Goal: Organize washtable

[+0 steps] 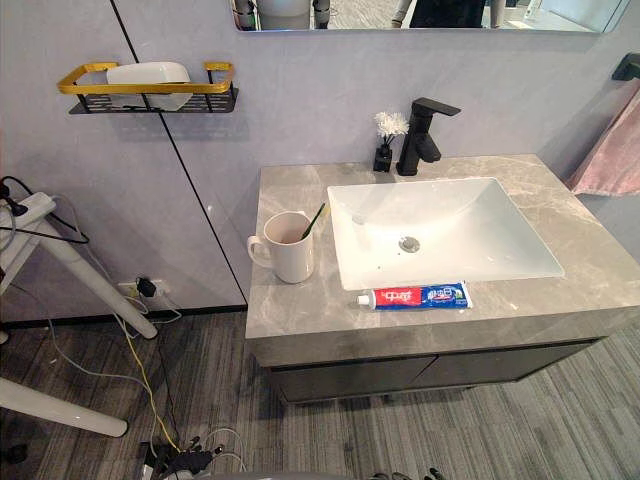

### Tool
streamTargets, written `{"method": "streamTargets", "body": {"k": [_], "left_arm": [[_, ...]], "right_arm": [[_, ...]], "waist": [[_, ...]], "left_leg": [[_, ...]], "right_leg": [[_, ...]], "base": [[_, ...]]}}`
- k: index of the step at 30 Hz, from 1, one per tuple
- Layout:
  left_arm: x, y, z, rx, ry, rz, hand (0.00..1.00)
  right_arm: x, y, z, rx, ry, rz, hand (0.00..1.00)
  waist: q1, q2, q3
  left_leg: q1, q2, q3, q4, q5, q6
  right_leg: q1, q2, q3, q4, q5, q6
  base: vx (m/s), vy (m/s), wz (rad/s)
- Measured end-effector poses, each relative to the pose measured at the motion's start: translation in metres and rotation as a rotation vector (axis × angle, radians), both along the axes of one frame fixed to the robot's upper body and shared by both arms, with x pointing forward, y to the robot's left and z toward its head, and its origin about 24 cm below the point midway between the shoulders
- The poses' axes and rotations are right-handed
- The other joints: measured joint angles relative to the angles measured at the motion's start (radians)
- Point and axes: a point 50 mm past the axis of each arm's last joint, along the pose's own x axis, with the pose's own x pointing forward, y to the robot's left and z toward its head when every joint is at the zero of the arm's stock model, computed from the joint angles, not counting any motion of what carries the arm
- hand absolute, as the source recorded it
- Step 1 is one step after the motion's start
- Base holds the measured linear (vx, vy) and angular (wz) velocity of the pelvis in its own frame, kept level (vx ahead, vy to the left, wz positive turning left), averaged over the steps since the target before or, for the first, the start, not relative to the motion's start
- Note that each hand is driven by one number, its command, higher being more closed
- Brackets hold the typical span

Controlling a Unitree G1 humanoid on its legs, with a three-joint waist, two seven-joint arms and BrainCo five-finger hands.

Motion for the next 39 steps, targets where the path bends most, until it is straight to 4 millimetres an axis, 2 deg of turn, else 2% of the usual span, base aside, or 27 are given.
{"method": "streamTargets", "body": {"k": [6, 12, 17, 20, 22, 23, 24, 25, 27, 28, 29, 31, 32, 33, 34, 36, 39], "left_arm": [[0.000, 0.000, 0.000, 0.001, -0.002, -0.001, 0.00], [0.002, 0.002, 0.001, 0.016, -0.002, -0.046, 0.00], [-0.004, 0.021, 0.003, 0.071, 0.016, -0.040, 0.00], [0.006, 0.036, 0.016, 0.155, -0.068, 0.024, 0.00], [0.025, 0.053, 0.038, 0.247, -0.201, 0.074, 0.00], [0.042, 0.068, 0.062, 0.324, -0.322, 0.115, 0.00], [0.056, 0.082, 0.090, 0.409, -0.449, 0.149, 0.00], [0.062, 0.088, 0.104, 0.452, -0.509, 0.157, 0.00], [0.081, 0.099, 0.159, 0.598, -0.719, 0.145, 0.00], [0.088, 0.099, 0.190, 0.678, -0.837, 0.133, 0.00], [0.092, 0.098, 0.205, 0.715, -0.895, 0.121, 0.00], [0.098, 0.089, 0.254, 0.827, -1.085, 0.093, 0.00], [0.099, 0.087, 0.263, 0.854, -1.122, 0.091, 0.00], [0.100, 0.082, 0.284, 0.914, -1.204, 0.074, 0.00], [0.100, 0.080, 0.294, 0.938, -1.242, 0.061, 0.00], [0.103, 0.065, 0.339, 1.042, -1.434, -0.029, 0.00], [0.114, 0.043, 0.379, 1.109, -1.648, -0.102, 0.00]], "right_arm": [[0.000, 0.000, 0.000, -0.001, 0.001, 0.001, 0.00], [-0.001, -0.006, 0.000, -0.014, 0.018, 0.015, 0.00], [-0.005, -0.007, -0.001, -0.027, 0.047, 0.019, 0.00], [-0.006, -0.008, -0.001, -0.030, 0.048, 0.019, 0.00], [-0.005, -0.009, -0.001, -0.033, 0.047, 0.030, 0.00], [-0.006, -0.009, -0.001, -0.036, 0.050, 0.038, 0.00], [-0.007, -0.010, -0.001, -0.038, 0.051, 0.040, 0.00], [-0.007, -0.010, -0.001, -0.040, 0.048, 0.042, 0.00], [-0.006, -0.014, 0.001, -0.057, 0.044, 0.064, 0.00], [-0.008, -0.016, 0.001, -0.064, 0.049, 0.081, 0.00], [-0.009, -0.017, 0.001, -0.067, 0.054, 0.089, 0.00], [-0.010, -0.017, 0.002, -0.069, 0.058, 0.095, 0.00], [-0.010, -0.018, 0.002, -0.072, 0.059, 0.100, 0.00], [-0.009, -0.020, 0.002, -0.076, 0.056, 0.102, 0.00], [-0.009, -0.021, 0.002, -0.077, 0.057, 0.102, 0.00], [-0.013, -0.021, 0.002, -0.077, 0.064, 0.094, 0.00], [-0.013, -0.021, 0.003, -0.073, 0.060, 0.096, 0.00]], "waist": [[0.001, 0.000, 0.000], [0.006, 0.002, -0.001], [0.027, 0.000, 0.000], [0.030, 0.004, -0.001], [0.038, 0.006, -0.001], [0.056, 0.008, 0.000], [0.058, 0.012, -0.003], [0.059, 0.015, -0.002], [0.064, 0.032, -0.001], [0.078, 0.042, -0.002], [0.084, 0.045, -0.002], [0.085, 0.061, -0.012], [0.085, 0.064, -0.013], [0.089, 0.073, -0.017], [0.092, 0.075, -0.018], [0.105, 0.077, -0.020], [0.105, 0.076, -0.030]], "left_leg": [[-0.012, -0.006, -0.027, -0.002, 0.001, 0.000], [-0.016, -0.037, -0.081, -0.031, 0.017, 0.009], [-0.019, -0.046, -0.111, -0.031, 0.017, 0.010], [-0.032, -0.048, -0.138, -0.030, 0.017, 0.011], [-0.049, -0.050, -0.155, -0.028, 0.019, 0.014], [-0.056, -0.052, -0.162, -0.024, 0.020, 0.014], [-0.068, -0.055, -0.176, -0.017, 0.021, 0.016], [-0.072, -0.058, -0.185, -0.015, 0.023, 0.018], [-0.073, -0.069, -0.207, -0.012, 0.026, 0.023], [-0.073, -0.071, -0.211, -0.005, 0.026, 0.023], [-0.076, -0.072, -0.214, 0.004, 0.026, 0.023], [-0.093, -0.072, -0.247, 0.021, 0.026, 0.023], [-0.097, -0.072, -0.252, 0.022, 0.026, 0.023], [-0.101, -0.071, -0.255, 0.021, 0.027, 0.024], [-0.101, -0.072, -0.256, 0.021, 0.029, 0.025], [-0.098, -0.074, -0.278, 0.021, 0.036, 0.024], [-0.105, -0.087, -0.308, 0.005, 0.060, 0.026]], "right_leg": [[0.005, -0.007, -0.028, 0.000, -0.002, 0.003], [0.024, -0.030, -0.081, -0.024, 0.000, 0.011], [0.056, -0.034, -0.108, -0.055, 0.004, 0.015], [0.060, -0.035, -0.128, -0.056, 0.004, 0.015], [0.058, -0.038, -0.147, -0.056, 0.004, 0.015], [0.057, -0.039, -0.156, -0.056, 0.004, 0.015], [0.059, -0.042, -0.170, -0.055, 0.004, 0.015], [0.062, -0.045, -0.176, -0.054, 0.004, 0.015], [0.077, -0.054, -0.198, -0.051, 0.004, 0.015], [0.081, -0.058, -0.202, -0.046, 0.004, 0.015], [0.083, -0.060, -0.205, -0.044, 0.004, 0.015], [0.090, -0.059, -0.232, -0.035, 0.003, 0.015], [0.091, -0.058, -0.237, -0.035, 0.003, 0.015], [0.092, -0.056, -0.250, -0.035, 0.003, 0.015], [0.094, -0.056, -0.251, -0.035, 0.003, 0.015], [0.107, -0.055, -0.265, -0.036, 0.002, 0.014], [0.109, -0.062, -0.290, -0.036, -0.006, 0.021]], "base": [[0.00, 0.001, 0.10], [0.02, 0.024, 0.27], [0.05, 0.014, 0.14], [0.03, 0.005, 0.26], [0.01, 0.001, 0.24], [-0.01, 0.006, 0.25], [-0.01, 0.009, 0.30], [-0.01, 0.013, 0.39], [-0.01, 0.023, 0.32], [-0.02, 0.032, 0.17], [-0.03, 0.022, 0.25], [-0.05, 0.000, 0.35], [-0.07, -0.019, 0.27], [-0.05, -0.014, 0.16], [-0.09, -0.020, 0.15], [-0.09, -0.022, 0.18], [-0.11, -0.016, 0.32]]}}
